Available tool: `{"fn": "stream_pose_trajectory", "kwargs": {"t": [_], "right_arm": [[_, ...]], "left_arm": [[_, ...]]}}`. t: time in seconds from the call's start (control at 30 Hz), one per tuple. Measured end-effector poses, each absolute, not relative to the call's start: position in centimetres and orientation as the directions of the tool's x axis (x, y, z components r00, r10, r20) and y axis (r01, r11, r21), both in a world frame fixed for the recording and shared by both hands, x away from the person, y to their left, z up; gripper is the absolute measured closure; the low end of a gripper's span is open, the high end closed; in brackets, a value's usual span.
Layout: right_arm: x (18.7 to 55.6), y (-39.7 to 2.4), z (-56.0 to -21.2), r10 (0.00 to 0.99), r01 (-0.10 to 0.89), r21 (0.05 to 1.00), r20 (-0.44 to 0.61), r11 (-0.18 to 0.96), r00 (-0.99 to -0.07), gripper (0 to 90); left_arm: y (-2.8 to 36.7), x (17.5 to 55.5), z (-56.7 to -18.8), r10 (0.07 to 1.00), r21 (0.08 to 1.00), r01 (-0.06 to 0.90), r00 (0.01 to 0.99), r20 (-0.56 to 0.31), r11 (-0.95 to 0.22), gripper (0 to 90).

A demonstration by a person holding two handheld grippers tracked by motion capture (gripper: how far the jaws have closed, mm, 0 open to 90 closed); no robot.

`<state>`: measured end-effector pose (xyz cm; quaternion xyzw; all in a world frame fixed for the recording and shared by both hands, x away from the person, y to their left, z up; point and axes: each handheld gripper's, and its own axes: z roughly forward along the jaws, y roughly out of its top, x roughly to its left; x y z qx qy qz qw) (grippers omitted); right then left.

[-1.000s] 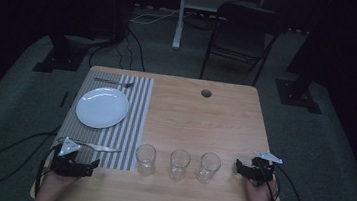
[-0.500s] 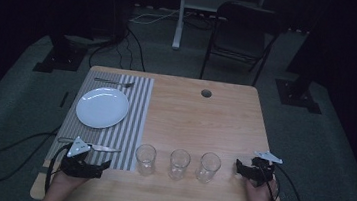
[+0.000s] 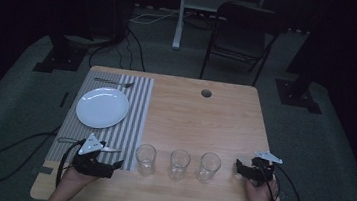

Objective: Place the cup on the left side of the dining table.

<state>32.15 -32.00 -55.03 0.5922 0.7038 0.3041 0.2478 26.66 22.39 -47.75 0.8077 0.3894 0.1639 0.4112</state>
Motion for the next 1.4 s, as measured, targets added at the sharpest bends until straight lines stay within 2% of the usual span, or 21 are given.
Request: {"fn": "stream_pose_trajectory", "kwargs": {"t": [0.33,1.4], "right_arm": [[32.2,-32.0,-55.0,0.984,0.683,0.722,0.012,0.113,-0.176,12.1],[32.2,-32.0,-55.0,0.984,0.682,0.722,0.011,0.114,-0.176,12.1]], "left_arm": [[19.7,26.9,-45.7,0.695,0.808,0.433,0.718,-0.04,-0.4,4.3],[11.0,29.7,-44.0,0.546,0.767,0.371,0.837,-0.032,-0.524,4.4]]}}
